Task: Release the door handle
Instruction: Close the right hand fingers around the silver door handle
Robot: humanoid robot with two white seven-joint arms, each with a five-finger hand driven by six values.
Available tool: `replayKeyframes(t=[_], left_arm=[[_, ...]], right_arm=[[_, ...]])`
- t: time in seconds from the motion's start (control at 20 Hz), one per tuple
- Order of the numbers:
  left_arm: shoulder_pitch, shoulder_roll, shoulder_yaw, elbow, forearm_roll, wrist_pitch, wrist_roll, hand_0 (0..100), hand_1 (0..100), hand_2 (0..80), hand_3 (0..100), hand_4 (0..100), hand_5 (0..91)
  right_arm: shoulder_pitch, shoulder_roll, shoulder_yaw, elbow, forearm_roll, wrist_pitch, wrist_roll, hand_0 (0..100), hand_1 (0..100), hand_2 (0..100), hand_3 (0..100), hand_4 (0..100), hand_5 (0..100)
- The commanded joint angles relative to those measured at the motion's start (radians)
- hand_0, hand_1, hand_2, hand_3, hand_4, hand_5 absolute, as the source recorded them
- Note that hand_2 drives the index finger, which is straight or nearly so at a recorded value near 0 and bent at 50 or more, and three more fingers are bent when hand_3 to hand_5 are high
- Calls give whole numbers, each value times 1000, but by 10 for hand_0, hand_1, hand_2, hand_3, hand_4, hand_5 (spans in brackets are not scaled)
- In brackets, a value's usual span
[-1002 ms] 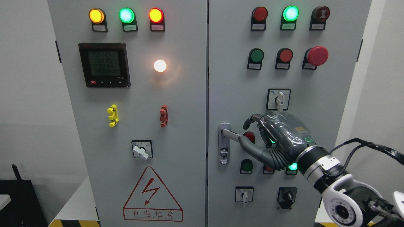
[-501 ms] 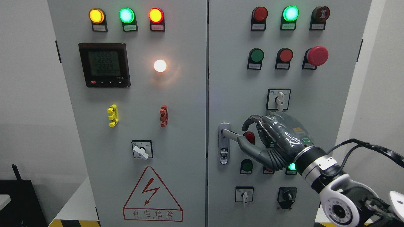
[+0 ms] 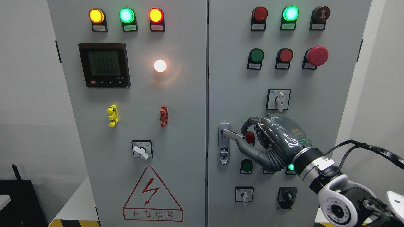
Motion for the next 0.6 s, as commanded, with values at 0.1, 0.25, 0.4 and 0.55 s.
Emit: replayKeyframes(t=[0.1,0.25,0.4,0.55], left_arm=[[-2,0,2,9,0,0,0,120,389,0,0,0,0],[-3,0,2,9,0,0,0,120,389,0,0,0,0],[-2,0,2,9,0,0,0,120,389,0,0,0,0],[-2,0,2,9,0,0,0,120,389,0,0,0,0]], right_arm=[[0,14,0,8,-4,0,-5,517,200,411,1000,1000,1000],[0,20,0,11,-4,-2,-5,518,201,414,1000,1000,1000],[2,26,0,14,-4,-2,-5,519,202,418,1000,1000,1000],[3,26,0,14,-4,-2,-5,519,206,422,1000,1000,1000]])
